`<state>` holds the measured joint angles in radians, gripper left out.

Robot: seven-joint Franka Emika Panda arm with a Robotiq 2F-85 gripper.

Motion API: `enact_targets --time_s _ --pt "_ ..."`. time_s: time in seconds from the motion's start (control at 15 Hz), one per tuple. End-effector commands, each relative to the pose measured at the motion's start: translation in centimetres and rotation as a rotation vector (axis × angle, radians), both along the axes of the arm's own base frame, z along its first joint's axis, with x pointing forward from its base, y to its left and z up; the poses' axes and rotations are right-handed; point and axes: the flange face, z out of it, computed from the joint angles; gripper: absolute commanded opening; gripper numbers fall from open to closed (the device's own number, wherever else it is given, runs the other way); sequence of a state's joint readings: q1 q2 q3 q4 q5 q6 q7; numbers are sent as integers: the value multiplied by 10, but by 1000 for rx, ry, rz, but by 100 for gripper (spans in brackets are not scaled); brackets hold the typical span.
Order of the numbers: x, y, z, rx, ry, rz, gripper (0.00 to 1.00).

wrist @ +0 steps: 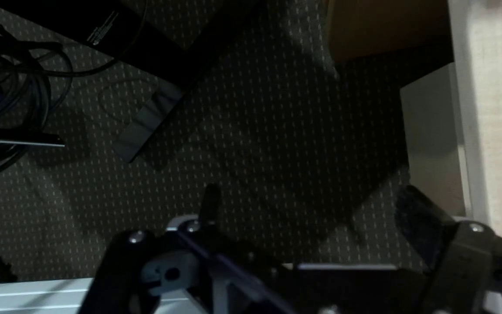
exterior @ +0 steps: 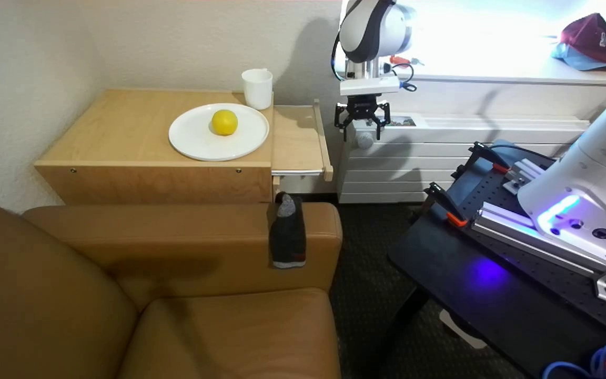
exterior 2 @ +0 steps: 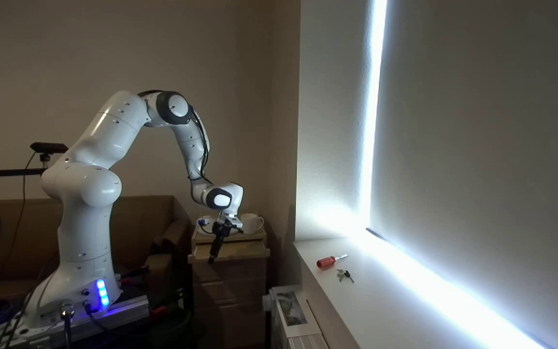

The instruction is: Close the top tray of the brown cabinet

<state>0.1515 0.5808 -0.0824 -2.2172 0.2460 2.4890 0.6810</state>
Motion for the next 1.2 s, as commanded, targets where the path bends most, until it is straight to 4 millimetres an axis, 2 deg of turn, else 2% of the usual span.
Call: enact_targets --time_s 0.0,0.33,0.67,0.8,1.13 --pt "12 8 -19 -72 -18 -40 100" --pt "28 35 -37 -150 -117 -165 100" --pt "44 50 -51 -217 -175 -234 100" --pt "53 62 -45 -202 -181 -226 100" --pt "86 106 -16 -112 -246 -169 100"
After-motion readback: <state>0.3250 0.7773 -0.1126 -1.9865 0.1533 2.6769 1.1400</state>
